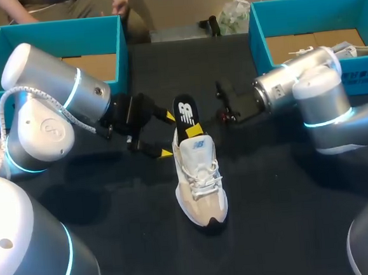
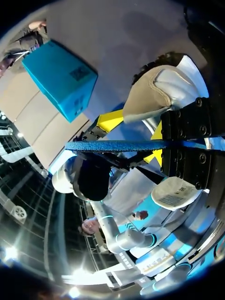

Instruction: Take the shoe out of the shoebox, open the shoe tongue, remove and reinsert the insole, then place the shoe into the shoebox

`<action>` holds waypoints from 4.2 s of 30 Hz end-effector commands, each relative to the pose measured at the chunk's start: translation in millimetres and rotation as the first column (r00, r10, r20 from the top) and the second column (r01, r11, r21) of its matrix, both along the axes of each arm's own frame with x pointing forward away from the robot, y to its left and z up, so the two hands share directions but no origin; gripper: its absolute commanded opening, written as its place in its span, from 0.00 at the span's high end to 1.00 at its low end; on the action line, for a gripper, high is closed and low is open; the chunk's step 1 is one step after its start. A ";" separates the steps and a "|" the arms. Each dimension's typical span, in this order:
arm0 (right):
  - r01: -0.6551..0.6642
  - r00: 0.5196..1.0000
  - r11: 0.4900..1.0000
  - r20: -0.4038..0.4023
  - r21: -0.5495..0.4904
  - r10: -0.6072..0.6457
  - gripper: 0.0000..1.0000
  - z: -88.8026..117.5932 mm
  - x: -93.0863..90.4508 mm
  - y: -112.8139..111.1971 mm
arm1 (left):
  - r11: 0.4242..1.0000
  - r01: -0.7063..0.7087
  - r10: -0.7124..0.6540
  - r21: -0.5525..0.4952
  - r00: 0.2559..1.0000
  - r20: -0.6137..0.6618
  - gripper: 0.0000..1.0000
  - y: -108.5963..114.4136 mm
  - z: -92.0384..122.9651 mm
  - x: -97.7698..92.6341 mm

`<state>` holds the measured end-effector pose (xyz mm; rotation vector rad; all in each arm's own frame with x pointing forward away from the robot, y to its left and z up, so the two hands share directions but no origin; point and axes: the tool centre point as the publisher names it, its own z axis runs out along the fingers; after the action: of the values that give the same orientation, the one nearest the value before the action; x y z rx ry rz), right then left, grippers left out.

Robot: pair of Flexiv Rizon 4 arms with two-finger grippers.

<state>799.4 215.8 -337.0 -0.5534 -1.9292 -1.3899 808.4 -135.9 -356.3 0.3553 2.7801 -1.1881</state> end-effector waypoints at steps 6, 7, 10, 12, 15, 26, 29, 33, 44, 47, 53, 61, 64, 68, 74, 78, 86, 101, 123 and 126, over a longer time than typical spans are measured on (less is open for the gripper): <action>-0.011 0.994 0.999 -0.111 -0.032 0.008 1.00 -14.8 -25.4 3.0 | 1.000 -0.001 0.001 0.003 1.000 0.001 0.00 0.3 0.9 -0.7; -0.012 0.993 0.999 -0.122 -0.034 0.008 1.00 -16.6 -28.5 3.3 | 1.000 -0.001 0.001 0.003 1.000 0.001 0.00 0.3 0.9 -0.7; -0.012 0.990 0.999 -0.143 -0.038 0.006 1.00 -18.6 -34.7 3.6 | 1.000 -0.001 0.001 0.003 1.000 0.001 0.00 0.3 0.9 -0.7; -0.005 0.990 0.999 -0.143 -0.037 -0.001 1.00 -18.5 -34.9 3.2 | 1.000 -0.001 0.001 0.003 1.000 0.001 0.00 0.3 0.9 -0.7; 0.003 0.994 0.999 -0.113 -0.043 -0.007 0.90 -12.9 -28.8 2.0 | 1.000 -0.001 0.001 0.003 1.000 0.001 0.00 0.3 0.9 -0.7; -0.020 0.999 0.999 -0.045 -0.047 0.018 0.76 -2.9 -0.3 4.4 | 1.000 -0.001 0.001 0.003 1.000 0.001 0.00 0.3 0.9 -0.7; -0.030 0.999 0.998 -0.046 -0.047 0.027 0.99 -4.9 2.1 5.6 | 1.000 -0.001 0.001 0.003 1.000 0.001 0.00 0.3 0.9 -0.7; -0.039 0.997 0.998 -0.067 -0.047 0.036 1.00 -10.5 -1.3 6.5 | 1.000 -0.001 0.001 0.003 1.000 0.001 0.00 0.3 0.9 -0.7; -0.031 0.984 0.998 -0.176 -0.061 0.020 1.00 -25.5 -37.4 8.0 | 1.000 -0.001 0.001 0.003 1.000 0.001 0.00 0.3 0.9 -0.7; -0.029 0.981 0.997 -0.193 -0.078 0.014 1.00 -26.5 -41.7 7.6 | 1.000 -0.001 0.001 0.003 1.000 0.001 0.00 0.3 0.9 -0.7; 0.003 0.990 0.996 -0.141 -0.091 -0.016 0.84 -16.7 -34.1 3.1 | 1.000 -0.001 0.001 0.003 1.000 0.001 0.00 0.3 0.9 -0.7; 0.003 0.997 0.995 -0.082 -0.098 -0.011 0.73 -6.0 -14.3 0.8 | 1.000 -0.001 0.001 0.003 1.000 0.001 0.00 0.3 0.9 -0.7; -0.003 0.997 0.995 -0.073 -0.101 -0.004 0.78 -5.1 -7.6 0.5 | 1.000 -0.001 0.001 0.003 1.000 0.001 0.00 0.3 0.9 -0.7; -0.016 0.996 0.993 -0.087 -0.121 0.005 1.00 -4.9 -3.3 -0.1 | 1.000 -0.001 0.001 0.003 1.000 0.001 0.00 0.3 0.9 -0.7; -0.032 0.990 0.987 -0.137 -0.156 0.011 1.00 -9.2 -9.6 -1.8 | 1.000 -0.001 0.001 0.003 1.000 0.001 0.00 0.3 0.9 -0.7; -0.035 0.983 0.987 -0.182 -0.157 0.006 1.00 -18.5 -21.8 -0.6 | 1.000 -0.001 0.001 0.003 1.000 0.001 0.00 0.3 0.9 -0.7; -0.010 0.981 0.987 -0.191 -0.161 -0.021 1.00 -20.6 -30.5 -3.1 | 1.000 -0.001 0.001 0.003 1.000 0.001 0.00 0.3 0.9 -0.7; 0.017 0.993 0.986 -0.112 -0.164 -0.036 0.69 0.3 -20.2 -6.0 | 1.000 -0.001 0.001 0.003 1.000 0.001 0.00 0.3 0.9 -0.7; 0.009 0.999 0.987 -0.034 -0.157 -0.014 0.62 19.0 -5.6 -1.2 | 1.000 -0.001 0.001 0.003 1.000 0.001 0.00 0.3 0.9 -0.7; -0.002 1.000 0.987 -0.013 -0.160 0.000 0.61 24.7 1.8 0.0 | 1.000 -0.001 0.001 0.003 1.000 0.001 0.00 0.3 0.9 -0.7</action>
<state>794.6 214.3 -317.9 -0.6457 -2.0324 -1.2550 808.3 -135.9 -356.2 0.3553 2.7801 -1.1879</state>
